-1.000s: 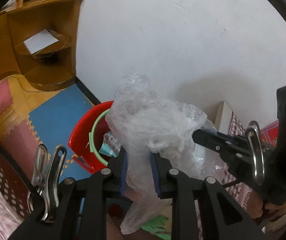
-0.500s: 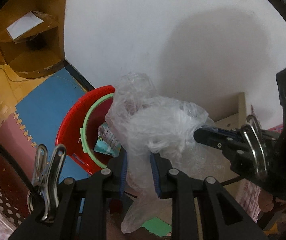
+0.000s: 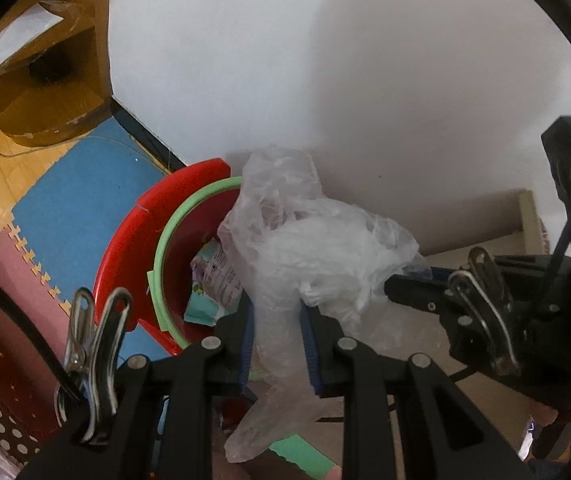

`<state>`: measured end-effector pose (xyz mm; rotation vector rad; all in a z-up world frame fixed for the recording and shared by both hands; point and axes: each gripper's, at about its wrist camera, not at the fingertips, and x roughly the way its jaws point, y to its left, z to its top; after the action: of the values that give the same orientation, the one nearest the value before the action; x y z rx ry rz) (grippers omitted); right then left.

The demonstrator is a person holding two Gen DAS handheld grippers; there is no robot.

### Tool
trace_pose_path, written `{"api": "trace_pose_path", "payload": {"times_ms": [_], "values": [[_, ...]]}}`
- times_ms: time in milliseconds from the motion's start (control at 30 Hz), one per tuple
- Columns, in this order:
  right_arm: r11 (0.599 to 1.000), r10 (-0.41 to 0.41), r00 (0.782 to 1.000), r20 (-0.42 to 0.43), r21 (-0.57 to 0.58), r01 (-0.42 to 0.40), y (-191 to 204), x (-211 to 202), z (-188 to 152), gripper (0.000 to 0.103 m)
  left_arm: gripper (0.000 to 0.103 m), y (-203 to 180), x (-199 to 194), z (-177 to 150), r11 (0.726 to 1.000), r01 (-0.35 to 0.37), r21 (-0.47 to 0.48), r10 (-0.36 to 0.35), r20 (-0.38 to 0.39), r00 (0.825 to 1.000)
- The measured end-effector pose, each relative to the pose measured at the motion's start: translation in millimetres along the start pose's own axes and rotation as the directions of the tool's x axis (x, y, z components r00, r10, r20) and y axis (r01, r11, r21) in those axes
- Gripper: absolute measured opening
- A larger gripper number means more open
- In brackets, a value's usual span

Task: Collect trash
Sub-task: 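Open both grippers to drop the clear plastic bag into the red bucket, then raise both open grippers away from the red bucket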

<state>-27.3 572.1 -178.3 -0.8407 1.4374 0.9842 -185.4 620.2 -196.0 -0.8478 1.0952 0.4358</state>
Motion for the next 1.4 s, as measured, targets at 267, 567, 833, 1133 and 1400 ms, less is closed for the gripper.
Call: {"api": "trace_pose_path", "payload": {"times_ms": [267, 567, 833, 1133, 1400], "values": [[0.994, 0.011, 0.998, -0.066, 0.106, -0.004, -12.1, 24.8, 11.6, 0.013, 0.022, 15.3, 27.5, 13.7, 1.000, 0.006, -0.018, -0.006, -0.036, 0.999], [0.990, 0.019, 0.998, -0.059, 0.141, -0.011, -21.4, 22.5, 15.5, 0.018, 0.023, 19.5, 34.0, 27.7, 1.000, -0.024, -0.006, 0.024, -0.046, 0.999], [0.985, 0.032, 0.999, -0.042, 0.169, -0.024, -18.8, 13.2, 14.9, 0.018, 0.023, 21.2, 28.0, 28.7, 0.998, -0.055, -0.004, 0.054, -0.052, 0.997], [0.980, 0.053, 0.999, 0.000, 0.192, -0.052, -10.8, -2.0, -2.5, 0.018, 0.023, 12.9, 1.3, 17.7, 0.998, -0.070, -0.009, 0.070, -0.018, 0.997], [0.979, 0.065, 0.996, 0.063, 0.187, -0.076, 1.7, -24.7, -30.1, 0.018, 0.023, 0.9, -38.3, -3.3, 0.996, -0.082, -0.019, 0.083, 0.039, 0.996]]}}
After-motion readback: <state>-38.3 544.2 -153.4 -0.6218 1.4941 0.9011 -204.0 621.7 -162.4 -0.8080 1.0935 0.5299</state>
